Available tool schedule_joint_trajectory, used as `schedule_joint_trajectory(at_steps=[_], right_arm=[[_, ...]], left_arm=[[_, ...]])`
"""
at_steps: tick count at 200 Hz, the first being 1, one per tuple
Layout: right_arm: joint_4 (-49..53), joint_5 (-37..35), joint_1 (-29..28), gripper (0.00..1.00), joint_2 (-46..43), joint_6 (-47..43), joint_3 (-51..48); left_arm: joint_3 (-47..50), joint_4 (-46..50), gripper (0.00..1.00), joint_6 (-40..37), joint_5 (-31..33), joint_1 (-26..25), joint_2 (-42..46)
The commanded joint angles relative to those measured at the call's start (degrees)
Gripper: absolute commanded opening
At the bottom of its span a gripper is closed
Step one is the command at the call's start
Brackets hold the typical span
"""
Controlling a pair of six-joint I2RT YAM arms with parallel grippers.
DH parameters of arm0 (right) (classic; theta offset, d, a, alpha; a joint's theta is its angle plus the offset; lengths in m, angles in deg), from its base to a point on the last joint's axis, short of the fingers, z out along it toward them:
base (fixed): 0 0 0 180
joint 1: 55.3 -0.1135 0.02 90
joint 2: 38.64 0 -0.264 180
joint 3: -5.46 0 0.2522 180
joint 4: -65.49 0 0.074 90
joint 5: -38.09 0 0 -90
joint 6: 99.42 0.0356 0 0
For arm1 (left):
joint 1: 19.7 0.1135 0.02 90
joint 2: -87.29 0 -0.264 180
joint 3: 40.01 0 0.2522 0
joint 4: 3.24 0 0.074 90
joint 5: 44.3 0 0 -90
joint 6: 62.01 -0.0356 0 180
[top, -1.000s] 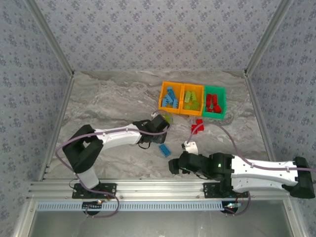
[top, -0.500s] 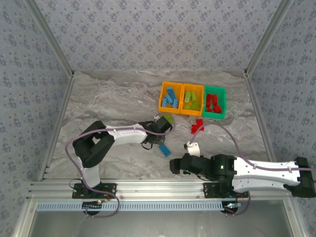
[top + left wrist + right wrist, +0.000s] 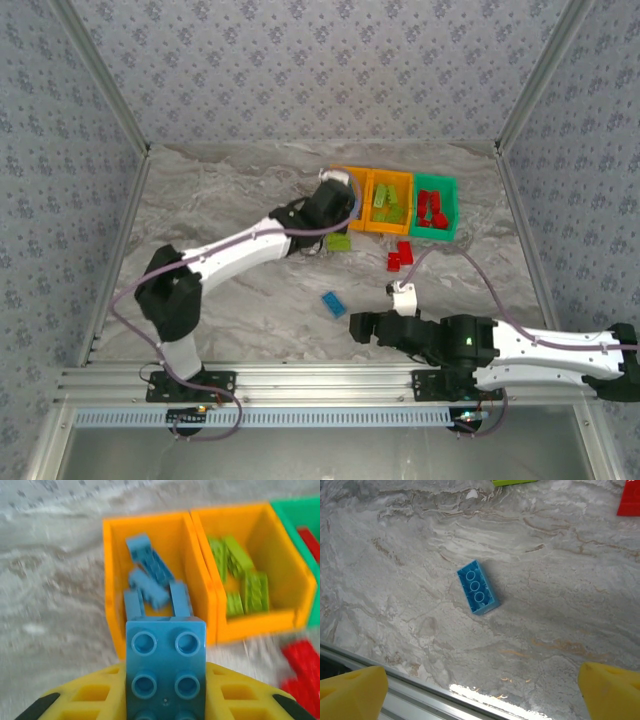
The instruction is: Sort the legos into containers by color
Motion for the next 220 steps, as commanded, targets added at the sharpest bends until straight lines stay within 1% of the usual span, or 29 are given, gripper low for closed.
schedule_joint_trajectory(at_steps=[1,19,30,42,48,57,63,80,92,109,124,142,151,161,166,190,202,220], right_arm=[[3.87,-3.92,-0.42,1.00,0.63,1.16,2.70],[4.72,-3.55,-0.40,1.00,1.66,0.76,3.94],[4.97,-3.14,-0.44,1.00,2.23,0.69,4.35],[4.96,-2.82,-0.48,1.00,2.71,0.75,4.55],[4.87,-2.76,-0.40,1.00,2.92,0.77,4.56],[4.68,-2.63,-0.47,1.00,3.18,1.02,4.40],[4.54,-2.67,-0.42,1.00,3.24,1.09,4.24],[4.13,-2.87,-0.40,1.00,3.41,1.29,3.61],[4.66,-3.54,-0.35,1.00,3.35,1.56,3.54],[6.40,-4.69,0.09,1.00,3.37,2.49,3.85],[5.94,-5.36,0.68,1.00,3.50,1.84,4.08],[4.42,-5.62,2.52,1.00,4.90,-1.32,4.46],[3.92,-5.42,4.65,1.00,6.45,-2.97,5.00],[2.90,-4.34,7.56,1.00,8.79,-5.27,6.10],[1.92,-3.43,9.69,1.00,10.51,-6.83,6.77],[-4.09,1.12,16.54,1.00,18.39,-12.86,10.11],[-8.18,3.22,19.58,1.00,22.82,-15.95,11.99],[-12.37,5.83,24.03,1.00,30.19,-19.49,15.10]], left_arm=[[-8.17,-1.81,0.20,-3.75,0.16,4.14,-9.81],[-16.75,-1.01,0.20,-6.27,-0.91,5.32,-16.54],[-21.16,-0.29,0.22,-7.20,-2.34,5.59,-19.92],[-24.78,0.18,0.26,-7.71,-4.09,5.65,-22.57],[-25.88,0.20,0.30,-7.80,-4.93,5.66,-23.49],[-27.83,0.32,0.37,-7.94,-5.98,5.71,-24.38],[-28.43,0.65,0.39,-8.03,-6.44,5.53,-24.71],[-29.21,2.21,0.41,-7.83,-6.80,5.24,-24.04],[-27.92,2.72,0.41,-7.72,-7.68,4.67,-21.56],[-21.42,0.38,0.41,-7.64,-9.33,3.87,-15.56],[-15.89,0.86,0.39,-5.86,-11.10,3.34,-9.28],[-2.97,-3.09,0.38,-3.37,-13.19,2.20,2.33],[3.81,-4.99,0.38,-3.29,-13.29,1.13,8.66],[9.89,-5.06,0.38,-4.49,-12.48,-0.53,15.32],[12.75,-4.23,0.37,-5.48,-11.62,-1.72,18.76],[23.13,1.81,0.38,-12.13,-8.43,-8.16,33.89],[26.04,7.28,0.39,-15.18,-7.80,-11.88,40.98],[28.27,16.39,0.40,-17.01,-6.06,-17.76,50.65]])
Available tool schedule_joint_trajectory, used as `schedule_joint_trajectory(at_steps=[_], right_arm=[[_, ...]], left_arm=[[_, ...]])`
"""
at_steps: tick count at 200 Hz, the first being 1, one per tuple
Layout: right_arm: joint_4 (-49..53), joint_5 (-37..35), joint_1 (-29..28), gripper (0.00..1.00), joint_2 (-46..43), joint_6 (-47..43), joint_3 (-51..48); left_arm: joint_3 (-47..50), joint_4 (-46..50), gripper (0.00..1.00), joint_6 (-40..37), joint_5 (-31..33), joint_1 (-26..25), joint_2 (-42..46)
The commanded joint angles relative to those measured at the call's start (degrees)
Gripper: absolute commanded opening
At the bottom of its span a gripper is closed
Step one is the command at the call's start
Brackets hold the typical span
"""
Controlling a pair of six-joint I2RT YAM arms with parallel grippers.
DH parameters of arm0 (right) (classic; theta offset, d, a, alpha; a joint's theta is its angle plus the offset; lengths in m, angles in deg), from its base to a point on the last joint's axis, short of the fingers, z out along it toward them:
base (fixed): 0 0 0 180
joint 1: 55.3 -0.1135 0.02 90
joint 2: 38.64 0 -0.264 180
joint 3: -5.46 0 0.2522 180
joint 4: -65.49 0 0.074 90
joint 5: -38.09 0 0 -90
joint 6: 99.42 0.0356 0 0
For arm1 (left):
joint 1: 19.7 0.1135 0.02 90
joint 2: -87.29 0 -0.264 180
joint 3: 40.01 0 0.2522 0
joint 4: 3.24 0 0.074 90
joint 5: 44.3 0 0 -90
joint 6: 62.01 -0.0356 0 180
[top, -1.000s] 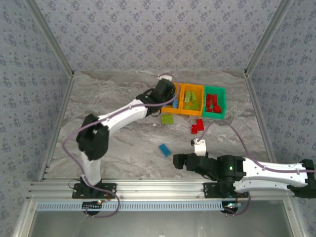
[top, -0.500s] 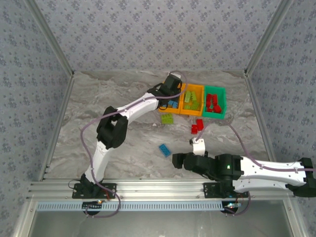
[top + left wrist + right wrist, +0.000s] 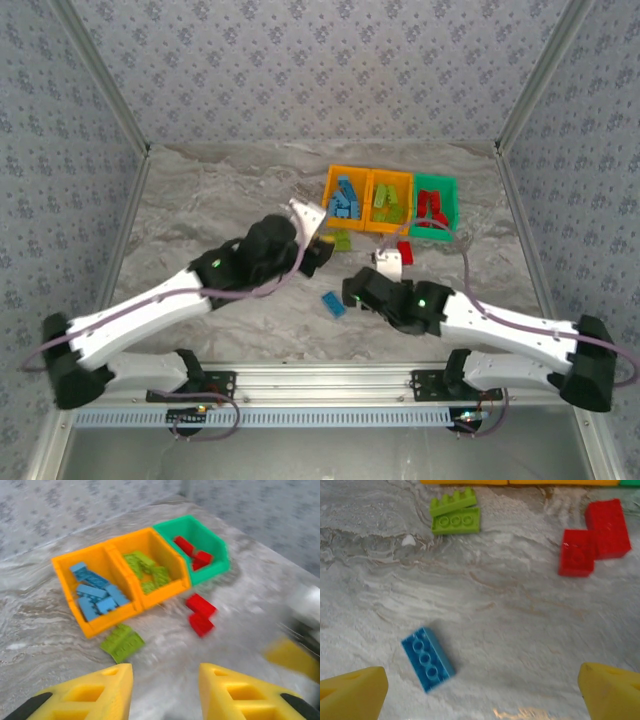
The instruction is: Sort the legos into containers by color
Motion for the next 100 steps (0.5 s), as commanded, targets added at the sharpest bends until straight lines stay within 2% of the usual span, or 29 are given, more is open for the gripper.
schedule_joint_trajectory(at_steps=[1,20,41,73,86,100], right_arm=[[-7.74,4.55,4.62,1.00,7.57,-7.70,4.51],[-11.58,6.68,8.85,1.00,15.31,-10.49,8.03],[-14.53,5.67,11.95,1.00,23.92,-13.34,12.14],[-17.73,8.51,15.95,1.00,36.30,-14.87,18.80],[-18.54,9.32,16.78,0.99,39.86,-14.92,20.92],[-18.48,7.86,16.97,0.98,43.05,-15.01,23.48]], left_arm=[[3.23,12.87,0.41,-5.68,3.32,-5.07,9.18],[7.15,18.17,0.44,-8.77,2.40,-7.21,17.35],[12.22,19.01,0.54,-13.00,1.87,-7.21,22.70],[12.44,21.77,0.72,-19.23,-12.64,-7.15,25.19],[13.64,21.49,0.83,-21.52,-14.37,-7.16,26.25],[14.80,22.22,0.88,-23.06,-14.62,-7.21,26.96]])
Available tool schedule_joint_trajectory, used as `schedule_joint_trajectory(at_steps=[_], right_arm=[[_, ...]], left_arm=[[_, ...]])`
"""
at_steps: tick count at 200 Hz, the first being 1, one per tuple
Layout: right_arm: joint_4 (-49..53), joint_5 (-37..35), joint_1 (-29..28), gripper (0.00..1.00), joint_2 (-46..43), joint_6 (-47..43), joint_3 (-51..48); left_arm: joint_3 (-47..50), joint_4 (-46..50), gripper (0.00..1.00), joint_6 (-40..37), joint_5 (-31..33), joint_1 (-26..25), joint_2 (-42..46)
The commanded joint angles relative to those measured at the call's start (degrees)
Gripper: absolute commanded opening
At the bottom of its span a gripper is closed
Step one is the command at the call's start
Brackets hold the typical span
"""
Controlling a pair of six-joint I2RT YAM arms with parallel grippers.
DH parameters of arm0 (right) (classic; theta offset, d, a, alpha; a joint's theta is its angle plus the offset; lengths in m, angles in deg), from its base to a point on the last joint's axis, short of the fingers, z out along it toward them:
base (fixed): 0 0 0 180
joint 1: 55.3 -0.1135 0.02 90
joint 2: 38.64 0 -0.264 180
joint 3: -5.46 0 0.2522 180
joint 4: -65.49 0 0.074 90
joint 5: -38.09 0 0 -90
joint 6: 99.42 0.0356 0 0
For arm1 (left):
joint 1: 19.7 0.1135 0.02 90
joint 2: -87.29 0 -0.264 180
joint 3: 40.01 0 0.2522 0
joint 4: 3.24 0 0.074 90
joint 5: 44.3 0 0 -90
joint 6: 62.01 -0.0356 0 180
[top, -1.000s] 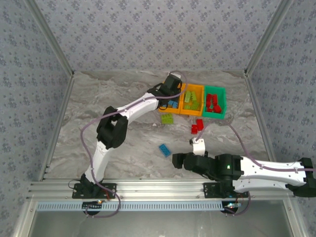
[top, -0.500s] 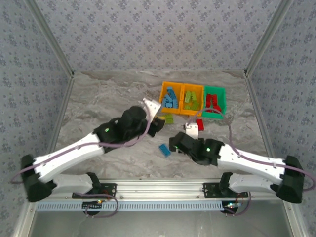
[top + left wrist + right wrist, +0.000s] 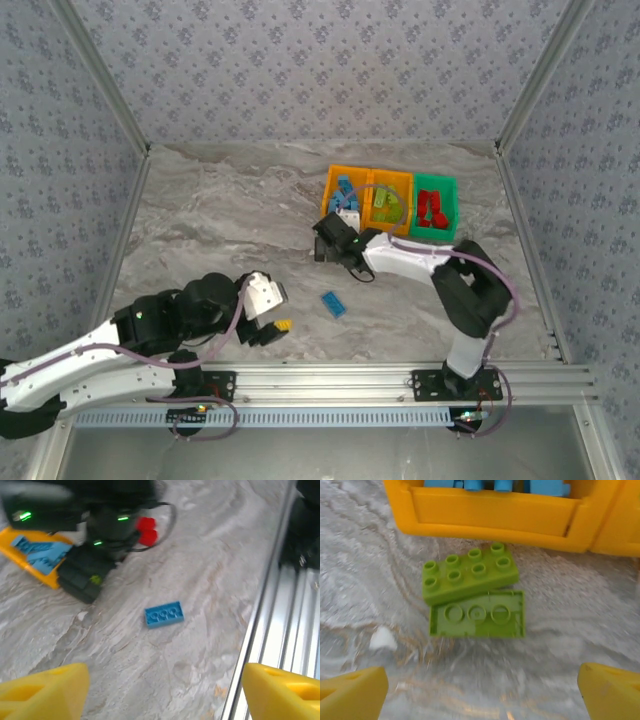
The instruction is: Sort the legos into containers by color
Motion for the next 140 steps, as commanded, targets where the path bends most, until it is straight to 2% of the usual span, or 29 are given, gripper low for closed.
schedule_joint_trajectory(at_steps=[1,26,60,80,91,116,140], right_arm=[[-1.15,0.01,0.60,0.98,4.04,-1.84,4.46],[-0.53,-2.95,0.82,0.96,7.68,-2.02,6.35],[-1.51,-0.61,2.07,0.86,10.71,-1.31,7.30],[-1.37,-0.74,2.24,0.83,11.74,-0.52,7.20],[-1.67,-0.35,2.29,0.79,12.09,-0.43,7.01],[-3.26,0.89,2.34,0.62,11.99,-0.48,5.56],[-2.63,1.02,2.16,0.58,10.85,0.14,4.33]], left_arm=[[1.50,2.42,0.89,-6.00,-5.70,-0.22,1.88],[2.07,2.43,0.93,-5.84,-8.26,-0.18,1.15],[1.91,2.44,0.95,-6.25,-8.84,0.76,-1.08],[1.61,2.44,0.96,-5.75,-8.78,1.73,-1.89],[1.78,2.28,0.96,-5.66,-8.78,2.06,-1.80],[1.82,1.88,0.97,-5.39,-8.73,2.55,-1.75],[1.89,1.81,0.97,-5.37,-8.72,2.68,-1.90]])
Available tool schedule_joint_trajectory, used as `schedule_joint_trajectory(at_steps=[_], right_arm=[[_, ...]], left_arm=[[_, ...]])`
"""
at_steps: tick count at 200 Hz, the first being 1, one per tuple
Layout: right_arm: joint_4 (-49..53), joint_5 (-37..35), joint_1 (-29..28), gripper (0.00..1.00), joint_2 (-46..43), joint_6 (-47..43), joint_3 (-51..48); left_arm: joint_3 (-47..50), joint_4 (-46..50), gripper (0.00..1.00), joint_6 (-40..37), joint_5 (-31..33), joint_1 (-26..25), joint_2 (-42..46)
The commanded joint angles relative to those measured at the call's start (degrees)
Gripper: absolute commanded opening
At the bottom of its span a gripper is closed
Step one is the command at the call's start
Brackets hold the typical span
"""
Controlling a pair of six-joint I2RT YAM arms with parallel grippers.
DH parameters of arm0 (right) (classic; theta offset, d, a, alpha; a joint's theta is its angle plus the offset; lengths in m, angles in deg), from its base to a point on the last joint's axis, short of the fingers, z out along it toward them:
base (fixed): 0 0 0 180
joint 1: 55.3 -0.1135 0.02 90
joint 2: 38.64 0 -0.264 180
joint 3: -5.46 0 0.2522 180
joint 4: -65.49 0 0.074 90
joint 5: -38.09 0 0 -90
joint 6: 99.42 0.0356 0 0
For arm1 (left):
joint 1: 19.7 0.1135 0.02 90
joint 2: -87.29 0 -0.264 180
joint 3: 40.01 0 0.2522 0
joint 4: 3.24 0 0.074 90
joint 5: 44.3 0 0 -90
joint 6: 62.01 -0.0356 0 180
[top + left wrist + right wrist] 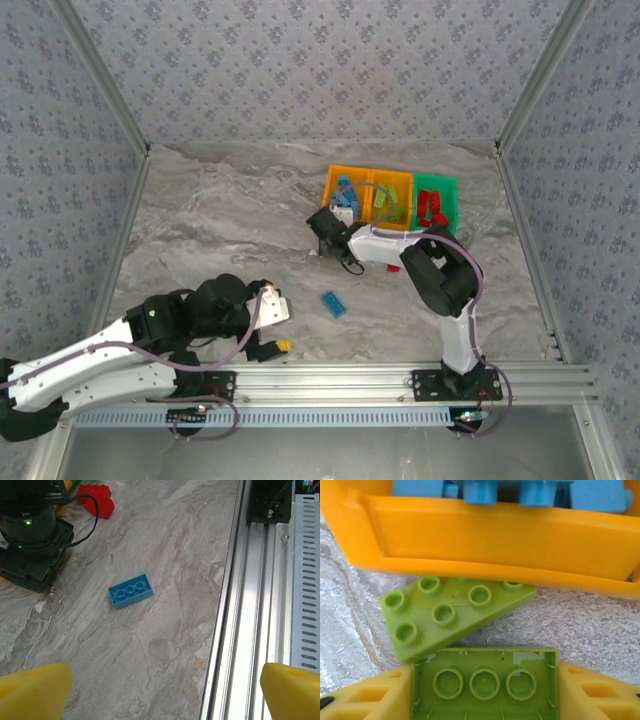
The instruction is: Sort the legos into containers by color
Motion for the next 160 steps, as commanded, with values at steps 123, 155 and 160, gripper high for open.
schedule_joint_trajectory(at_steps=[123,155,160], right_arm=[[5.77,-9.83,-0.58,0.52,-38.62,1.10,-22.92],[3.72,-4.63,14.46,0.51,-42.08,-6.97,-21.99],[3.54,-3.47,17.35,0.51,-41.44,-7.98,-21.44]], left_arm=[[-0.51,-0.21,0.99,-0.48,-0.75,1.31,0.09],[-0.34,-0.15,0.99,-0.38,-0.56,1.57,0.07],[-0.26,-0.15,0.99,-0.38,-0.46,1.57,0.10]])
